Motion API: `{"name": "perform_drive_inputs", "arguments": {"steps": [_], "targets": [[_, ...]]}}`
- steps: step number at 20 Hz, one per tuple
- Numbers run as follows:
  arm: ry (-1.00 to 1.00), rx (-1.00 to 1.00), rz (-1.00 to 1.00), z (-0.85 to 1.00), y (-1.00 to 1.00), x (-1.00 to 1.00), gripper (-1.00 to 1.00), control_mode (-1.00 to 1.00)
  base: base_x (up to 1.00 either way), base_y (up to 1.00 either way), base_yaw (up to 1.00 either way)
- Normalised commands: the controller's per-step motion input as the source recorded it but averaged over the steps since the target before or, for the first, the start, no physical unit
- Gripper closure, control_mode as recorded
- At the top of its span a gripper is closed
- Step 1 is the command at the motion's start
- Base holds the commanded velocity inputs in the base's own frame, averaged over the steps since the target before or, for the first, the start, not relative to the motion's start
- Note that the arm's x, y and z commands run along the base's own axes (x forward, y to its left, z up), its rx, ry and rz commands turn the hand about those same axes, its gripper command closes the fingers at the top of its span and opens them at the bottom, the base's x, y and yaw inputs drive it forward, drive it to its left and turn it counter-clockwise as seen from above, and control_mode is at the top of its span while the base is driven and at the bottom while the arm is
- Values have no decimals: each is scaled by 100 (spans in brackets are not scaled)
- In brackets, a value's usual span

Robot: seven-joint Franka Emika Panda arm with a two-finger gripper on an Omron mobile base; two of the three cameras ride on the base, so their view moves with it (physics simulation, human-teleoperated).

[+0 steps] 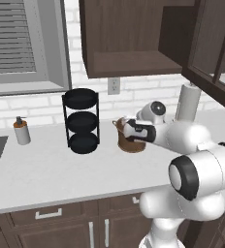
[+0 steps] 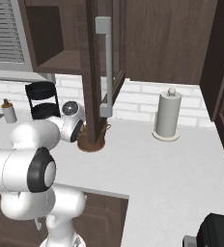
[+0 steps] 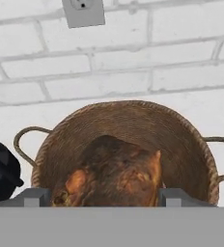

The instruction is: Open the cabinet, pick up the bread from the cabinet and place it in the basket. Then move the basket to the dining counter.

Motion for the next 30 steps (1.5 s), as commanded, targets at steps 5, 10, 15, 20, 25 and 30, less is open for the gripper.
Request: {"name": "perform_drive_inputs", "arguments": {"steps": [5,10,15,20,25,30], "targets": [[1,0,0,-37,-13,32,100,-100,0,0,0],[1,0,0,-28,0,32,100,-100,0,0,0],[2,0,0,-49,0,36,-100,-100,0,0,0],[0,0,0,-26,0,26,-100,-100,0,0,0],[0,0,0,-3,0,3,-100,-100,0,0,0],[0,0,-5,9,8,-14,-100,-100,0,0,0]]}}
